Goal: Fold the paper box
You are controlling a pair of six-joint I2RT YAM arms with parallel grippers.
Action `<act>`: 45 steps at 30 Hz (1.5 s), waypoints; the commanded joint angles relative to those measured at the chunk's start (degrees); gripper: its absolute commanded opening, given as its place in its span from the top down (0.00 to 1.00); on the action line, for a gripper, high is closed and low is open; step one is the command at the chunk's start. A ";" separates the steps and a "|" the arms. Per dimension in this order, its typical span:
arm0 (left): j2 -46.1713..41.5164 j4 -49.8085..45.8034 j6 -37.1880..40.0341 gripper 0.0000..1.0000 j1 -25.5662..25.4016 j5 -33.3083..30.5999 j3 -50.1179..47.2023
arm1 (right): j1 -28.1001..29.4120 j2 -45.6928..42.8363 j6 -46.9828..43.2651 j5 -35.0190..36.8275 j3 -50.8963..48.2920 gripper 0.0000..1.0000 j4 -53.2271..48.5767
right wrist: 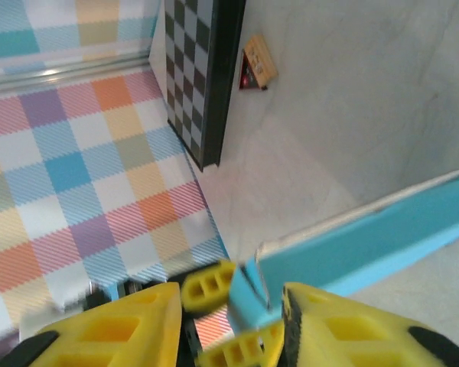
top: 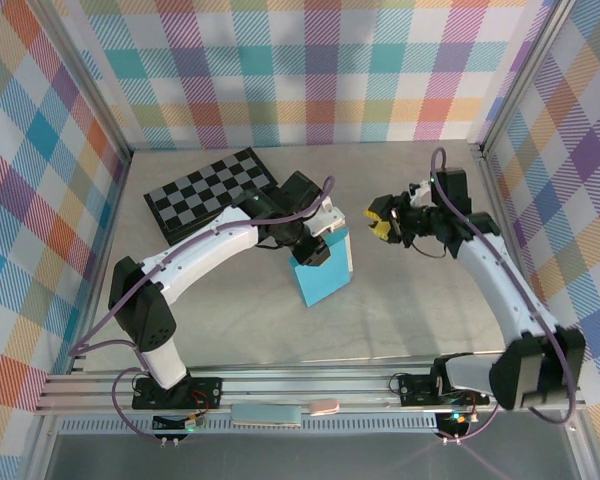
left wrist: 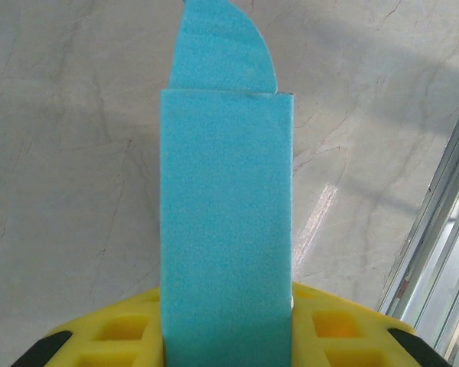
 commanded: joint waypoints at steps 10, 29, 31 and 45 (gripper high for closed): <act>3.03 -1.84 0.86 0.95 -1.08 -1.88 2.46 | 0.75 21.58 -4.44 -10.35 9.05 0.85 7.60; 4.48 -0.78 -5.40 0.94 -1.23 -6.20 2.57 | 6.57 6.21 1.50 -5.39 -5.41 0.94 10.63; 4.49 -0.40 -5.90 0.94 -1.22 -6.05 2.50 | 7.57 5.38 1.89 -4.41 -6.10 0.94 11.26; 4.92 -0.39 -6.92 0.86 -1.27 -6.25 2.90 | 11.70 2.67 0.83 -1.07 -8.71 0.96 11.22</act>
